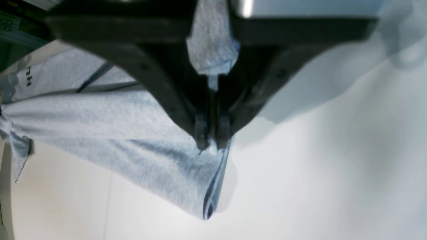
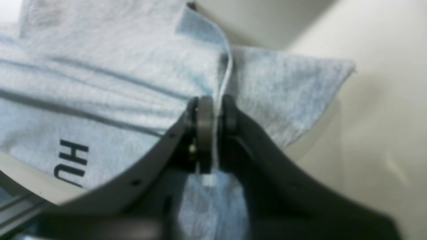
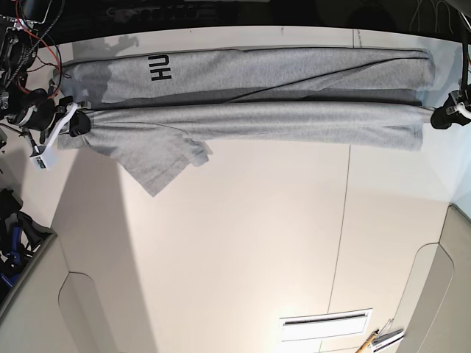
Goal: Fold the T-shirt properly
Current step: 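Fold the grasped side edge over toward the printed side with both grippers, then grasp the collar end with the right gripper and fold it toward the hem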
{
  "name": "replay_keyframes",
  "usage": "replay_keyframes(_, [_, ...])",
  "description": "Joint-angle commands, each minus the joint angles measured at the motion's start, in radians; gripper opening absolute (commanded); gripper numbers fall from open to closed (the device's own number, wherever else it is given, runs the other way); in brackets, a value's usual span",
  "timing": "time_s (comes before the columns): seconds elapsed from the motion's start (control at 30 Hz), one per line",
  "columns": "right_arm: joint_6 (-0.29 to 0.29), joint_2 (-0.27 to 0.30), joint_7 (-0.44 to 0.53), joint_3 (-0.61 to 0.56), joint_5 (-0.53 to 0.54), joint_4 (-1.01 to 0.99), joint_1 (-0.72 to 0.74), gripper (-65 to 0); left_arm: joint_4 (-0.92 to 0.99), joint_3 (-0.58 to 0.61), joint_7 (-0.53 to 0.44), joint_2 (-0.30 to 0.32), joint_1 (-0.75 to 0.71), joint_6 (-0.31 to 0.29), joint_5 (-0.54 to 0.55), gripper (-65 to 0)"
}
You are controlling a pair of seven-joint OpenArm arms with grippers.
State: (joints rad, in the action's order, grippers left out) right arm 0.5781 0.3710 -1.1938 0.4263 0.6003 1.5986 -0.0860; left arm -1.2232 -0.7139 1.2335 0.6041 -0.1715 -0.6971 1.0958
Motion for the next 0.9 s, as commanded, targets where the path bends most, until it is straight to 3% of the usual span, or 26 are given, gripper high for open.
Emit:
replay_keyframes(0.0, [-0.006, 0.025, 0.009, 0.014, -0.013, 0.015, 0.011, -47.6, -0.016, -0.012, -0.017, 0.034, 0.005, -0.001, 0.005, -57.6])
replay_keyframes(0.03, [-0.006, 0.025, 0.013, 0.014, -0.013, 0.015, 0.011, -42.5, -0.016, -0.012, -0.017, 0.034, 0.005, -0.001, 0.007, -50.9])
replay_keyframes(0.1, [-0.006, 0.028, 0.017, 0.014, -0.005, 0.015, 0.011, -40.1, -0.016, -0.012, -0.017, 0.034, 0.005, -0.001, 0.007, -43.6])
replay_keyframes(0.43, [-0.006, 0.062, 0.064, 0.015, 0.037, 0.067, 0.101, -40.1, -0.021, -0.012, -0.017, 0.072, 0.005, -0.001, 0.076, -43.4])
replay_keyframes(0.53, [-0.006, 0.035, 0.163, 0.014, 0.028, 0.064, 0.159, -39.1, -0.035, -0.012, -0.018, 0.075, 0.005, -0.001, 0.076, -43.4])
replay_keyframes(0.67, [-0.006, -0.025, 0.257, -0.026, -0.061, -0.004, 0.225, -27.5, -0.045, -0.012, -0.049, 0.075, 0.005, -0.001, 0.076, -43.3])
replay_keyframes(0.87, [-0.006, -0.101, 0.343, -0.189, -0.116, -0.258, 0.327, -27.0, -0.045, -0.012, -0.075, 0.074, 0.005, -0.001, 0.094, -43.2])
